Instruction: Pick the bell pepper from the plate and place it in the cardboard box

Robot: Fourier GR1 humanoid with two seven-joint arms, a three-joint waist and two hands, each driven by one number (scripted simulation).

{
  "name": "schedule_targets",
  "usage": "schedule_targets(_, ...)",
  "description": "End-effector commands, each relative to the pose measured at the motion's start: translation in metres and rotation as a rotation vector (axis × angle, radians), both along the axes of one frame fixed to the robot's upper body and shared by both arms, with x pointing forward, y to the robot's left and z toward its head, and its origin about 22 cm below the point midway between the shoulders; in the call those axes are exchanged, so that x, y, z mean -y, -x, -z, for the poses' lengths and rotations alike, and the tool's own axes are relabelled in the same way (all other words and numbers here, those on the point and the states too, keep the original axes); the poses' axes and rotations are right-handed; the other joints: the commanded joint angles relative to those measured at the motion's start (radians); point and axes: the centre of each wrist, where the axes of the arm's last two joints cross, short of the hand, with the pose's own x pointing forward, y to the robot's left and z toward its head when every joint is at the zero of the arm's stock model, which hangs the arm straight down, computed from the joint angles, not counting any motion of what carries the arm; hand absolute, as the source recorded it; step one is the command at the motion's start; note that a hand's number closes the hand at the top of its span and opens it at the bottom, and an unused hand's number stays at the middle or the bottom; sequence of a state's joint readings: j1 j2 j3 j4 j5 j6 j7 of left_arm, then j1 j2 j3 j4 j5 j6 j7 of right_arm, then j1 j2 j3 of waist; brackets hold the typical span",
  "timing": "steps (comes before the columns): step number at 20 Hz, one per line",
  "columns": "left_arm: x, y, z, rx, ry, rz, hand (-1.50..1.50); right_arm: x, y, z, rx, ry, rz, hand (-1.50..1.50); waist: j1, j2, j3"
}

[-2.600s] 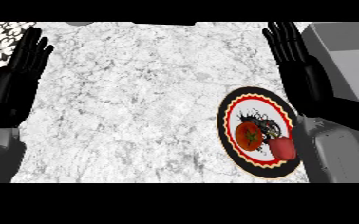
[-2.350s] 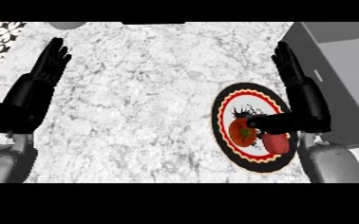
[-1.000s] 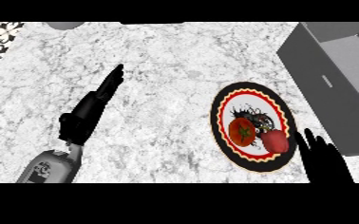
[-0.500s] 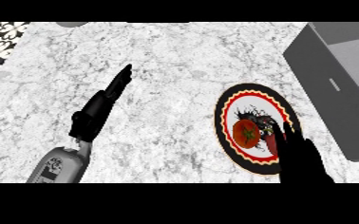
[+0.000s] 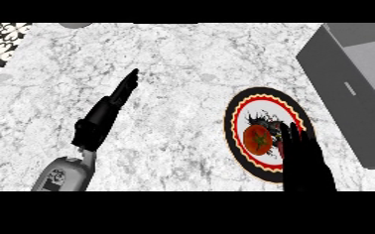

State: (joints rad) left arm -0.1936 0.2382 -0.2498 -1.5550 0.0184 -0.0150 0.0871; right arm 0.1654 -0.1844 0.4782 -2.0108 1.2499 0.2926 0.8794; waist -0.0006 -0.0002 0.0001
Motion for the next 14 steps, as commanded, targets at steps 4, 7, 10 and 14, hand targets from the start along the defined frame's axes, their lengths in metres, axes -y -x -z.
schedule_targets(4, 0.005, -0.019, -0.004, 0.005, -0.012, 0.006, 0.00, 0.009, -0.020, 0.028, 0.046, -0.002, -0.012, -1.50, -0.003, 0.001, 0.000)
schedule_targets(7, 0.011, 0.008, -0.005, 0.005, -0.001, 0.004, 0.00, 0.006, -0.024, 0.025, 0.039, 0.015, -0.016, -1.50, 0.001, -0.001, 0.000)
schedule_targets(10, -0.011, -0.009, 0.013, -0.015, -0.007, -0.003, 0.00, 0.031, -0.024, 0.034, 0.028, 0.012, 0.005, -1.50, -0.002, 0.001, 0.000)
schedule_targets(14, -0.021, 0.001, -0.004, 0.007, -0.017, 0.014, 0.00, 0.017, -0.033, 0.029, -0.019, 0.016, -0.012, -1.50, 0.002, 0.000, 0.000)
